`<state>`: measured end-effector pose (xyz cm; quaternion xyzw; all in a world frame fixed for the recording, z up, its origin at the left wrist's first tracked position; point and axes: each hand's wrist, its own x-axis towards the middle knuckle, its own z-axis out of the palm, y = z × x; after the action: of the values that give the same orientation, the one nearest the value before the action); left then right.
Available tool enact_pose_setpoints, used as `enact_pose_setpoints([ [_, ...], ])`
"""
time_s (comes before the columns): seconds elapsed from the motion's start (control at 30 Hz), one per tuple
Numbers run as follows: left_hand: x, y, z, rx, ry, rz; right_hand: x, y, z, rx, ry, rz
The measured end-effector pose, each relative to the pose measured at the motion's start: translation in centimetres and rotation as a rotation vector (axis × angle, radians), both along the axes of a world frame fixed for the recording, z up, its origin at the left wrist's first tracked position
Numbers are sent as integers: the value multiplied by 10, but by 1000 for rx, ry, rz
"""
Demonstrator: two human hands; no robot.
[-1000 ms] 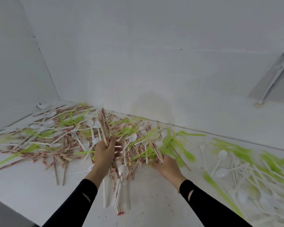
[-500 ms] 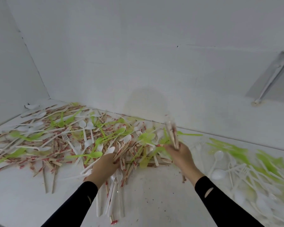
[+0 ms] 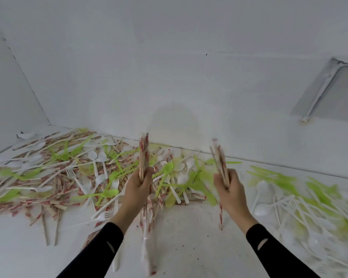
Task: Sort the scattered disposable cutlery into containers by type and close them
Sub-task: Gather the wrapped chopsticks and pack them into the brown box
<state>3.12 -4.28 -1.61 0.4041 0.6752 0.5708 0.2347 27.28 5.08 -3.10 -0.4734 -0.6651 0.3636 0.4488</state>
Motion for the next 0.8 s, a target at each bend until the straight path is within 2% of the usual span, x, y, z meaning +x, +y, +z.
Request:
enact_pose_setpoints([
  [0.2,26,5,12,252,-197,60,10,-8,-47,-113,-241,102],
  [0.3,32,10,10,297,-216,50,7,-2,-37,-121,-159,5],
  [0.4,46,9,-6,272,-216,5,6,14,-27,-95,-238,-120],
  [0.53,60,2,-35,206,-176,-59,11,25,-38,-308,-535,-102],
  [0.6,61,-1,-50,134,-163,-61,16,20,-45,-356,-619,-80],
  [0.73,61,4,-66,-16,-158,-116,22,9,-51,-325,-763,-91],
  [0.8,62,14,-66,-39,-87,-118,25,9,-50,-334,-786,-102],
])
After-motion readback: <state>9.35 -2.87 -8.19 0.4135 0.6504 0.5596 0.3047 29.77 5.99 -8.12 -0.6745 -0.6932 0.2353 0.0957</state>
